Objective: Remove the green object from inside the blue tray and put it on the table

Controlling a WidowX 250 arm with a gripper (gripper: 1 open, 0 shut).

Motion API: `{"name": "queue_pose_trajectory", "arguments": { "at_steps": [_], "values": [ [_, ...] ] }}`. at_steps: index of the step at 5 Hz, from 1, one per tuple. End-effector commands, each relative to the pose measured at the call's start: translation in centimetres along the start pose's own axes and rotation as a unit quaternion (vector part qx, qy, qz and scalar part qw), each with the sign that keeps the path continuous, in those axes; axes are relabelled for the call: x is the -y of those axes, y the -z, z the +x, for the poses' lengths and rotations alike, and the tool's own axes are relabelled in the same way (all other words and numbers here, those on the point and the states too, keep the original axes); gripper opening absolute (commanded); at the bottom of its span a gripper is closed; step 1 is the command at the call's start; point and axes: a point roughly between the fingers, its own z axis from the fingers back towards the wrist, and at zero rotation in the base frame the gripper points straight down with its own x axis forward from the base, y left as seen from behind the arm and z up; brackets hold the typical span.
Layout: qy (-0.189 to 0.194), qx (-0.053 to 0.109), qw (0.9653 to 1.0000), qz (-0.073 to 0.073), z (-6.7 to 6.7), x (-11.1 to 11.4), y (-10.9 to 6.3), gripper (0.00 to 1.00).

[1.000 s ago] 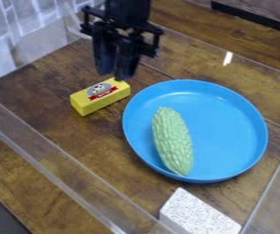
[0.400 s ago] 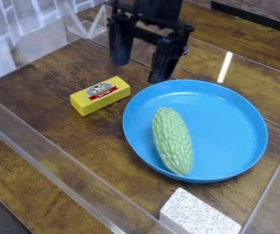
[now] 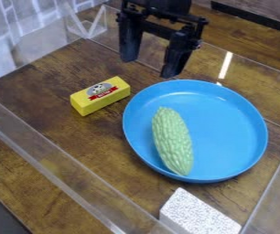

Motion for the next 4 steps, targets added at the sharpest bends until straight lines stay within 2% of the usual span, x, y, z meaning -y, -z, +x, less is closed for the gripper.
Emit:
{"name": "queue_pose_trajectory", "arguments": {
  "at_steps": [1,2,4],
  "values": [
    [0.0,0.024,0.9997,-0.002,-0.3,1.3,-1.2,1.0],
    [-0.008,0.018,0.9998,-0.004,-0.8,2.0,-0.7,1.0],
    [0.038,0.007,0.9993,0.003,-1.0,3.8,-1.6,1.0]
  ]
}}
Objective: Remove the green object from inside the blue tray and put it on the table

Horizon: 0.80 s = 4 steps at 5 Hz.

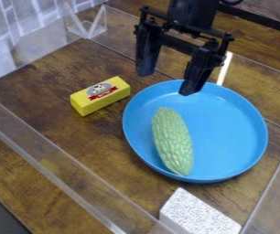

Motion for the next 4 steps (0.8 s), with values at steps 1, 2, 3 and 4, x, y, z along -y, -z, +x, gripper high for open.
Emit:
{"name": "queue_pose_trajectory", "arguments": {
  "at_steps": [1,2,3,4],
  "values": [
    [0.019,0.025,0.9995,-0.001,-0.1,0.2,-1.0,1.0],
    [0.03,0.019,0.9994,-0.001,-0.4,0.0,-0.2,1.0],
    [0.054,0.016,0.9984,0.004,0.1,-0.5,0.3,1.0],
    [0.064,0.011,0.9979,0.005,0.4,0.2,0.7,1.0]
  ]
}}
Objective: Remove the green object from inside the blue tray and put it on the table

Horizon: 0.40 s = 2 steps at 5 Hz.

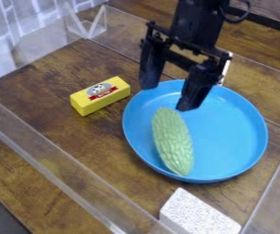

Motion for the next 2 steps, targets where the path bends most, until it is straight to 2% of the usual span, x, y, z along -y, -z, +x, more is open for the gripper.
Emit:
{"name": "queue_pose_trajectory", "arguments": {
  "at_steps": [1,2],
  "values": [
    [0.028,0.026,0.9993,0.003,0.43,1.0,-1.04,1.0],
    [0.037,0.023,0.999,-0.001,0.32,1.82,-0.53,1.0]
  ]
}}
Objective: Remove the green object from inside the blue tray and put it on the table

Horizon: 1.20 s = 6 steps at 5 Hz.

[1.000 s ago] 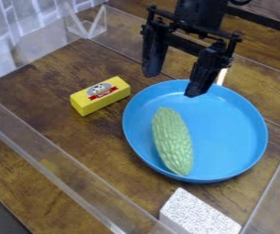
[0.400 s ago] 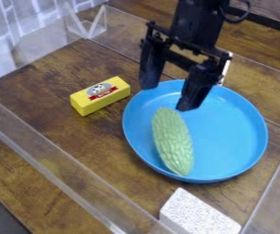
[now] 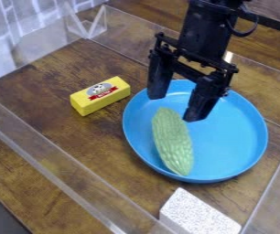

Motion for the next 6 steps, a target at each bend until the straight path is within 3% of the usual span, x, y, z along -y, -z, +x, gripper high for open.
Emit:
{"name": "queue_pose_trajectory", "arguments": {
  "at_steps": [1,2,4,6],
  "values": [
    [0.014,0.019,0.9997,-0.003,-0.3,1.3,-0.6,1.0],
    [0.029,0.021,0.9994,-0.003,-0.1,0.2,0.0,1.0],
    [0.028,0.022,0.9994,-0.002,1.5,1.1,2.5,1.0],
    [0.001,0.024,0.9997,-0.009,2.0,1.1,3.7,1.0]
  ]
}}
